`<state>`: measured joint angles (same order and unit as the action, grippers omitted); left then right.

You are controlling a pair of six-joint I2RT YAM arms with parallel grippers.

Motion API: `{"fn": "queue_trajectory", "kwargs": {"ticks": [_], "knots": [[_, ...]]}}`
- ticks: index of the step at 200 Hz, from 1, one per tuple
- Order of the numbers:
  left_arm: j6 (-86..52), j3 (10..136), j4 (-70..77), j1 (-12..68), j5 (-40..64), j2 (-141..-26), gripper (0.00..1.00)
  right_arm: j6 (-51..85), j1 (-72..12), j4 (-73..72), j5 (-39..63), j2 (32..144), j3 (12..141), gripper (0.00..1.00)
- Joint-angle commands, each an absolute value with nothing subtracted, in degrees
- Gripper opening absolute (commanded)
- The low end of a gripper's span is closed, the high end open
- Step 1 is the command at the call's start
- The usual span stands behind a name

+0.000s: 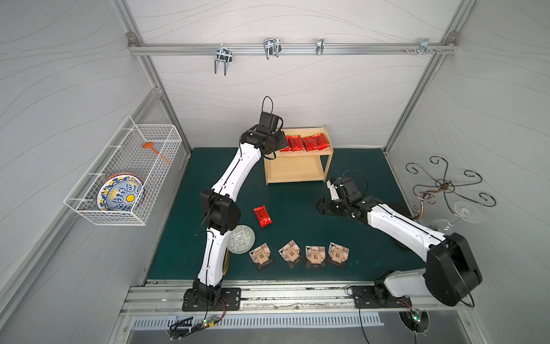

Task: Place the tea bags on the shelf by color
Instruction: Place the tea bag on the shelf.

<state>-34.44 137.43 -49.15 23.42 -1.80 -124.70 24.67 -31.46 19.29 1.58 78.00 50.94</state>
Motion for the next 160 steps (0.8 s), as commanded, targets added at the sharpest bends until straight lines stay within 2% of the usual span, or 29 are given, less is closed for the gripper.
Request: {"fn": "queue_trajectory", "kwargs": {"ticks": [1,39,87,108,160], "knots": [[-34.6,134.3,-52.4,23.6,-8.5,-116.4,0.62,24.9,-31.2,19.2,1.8,75.9,51.4,0.67],[-39.0,111.6,-52.2,26.8,-12.6,-104.4,0.61,25.2,-31.4,18.6,2.4,74.4,50.6,0.67],[-48.2,83.3,-48.2,28.1,-12.4,-93.6,0.61,25.0,-32.5,18.4,2.4,73.9,50.2,0.67],[-51.2,78.0,-47.2,28.2,-10.8,-93.4,0.62,25.0,-33.1,18.2,2.4,74.4,50.5,0.67],[-55.2,76.6,-49.5,29.1,-9.2,-98.4,0.65,24.7,-33.5,18.5,1.9,75.1,50.6,0.67]]}}
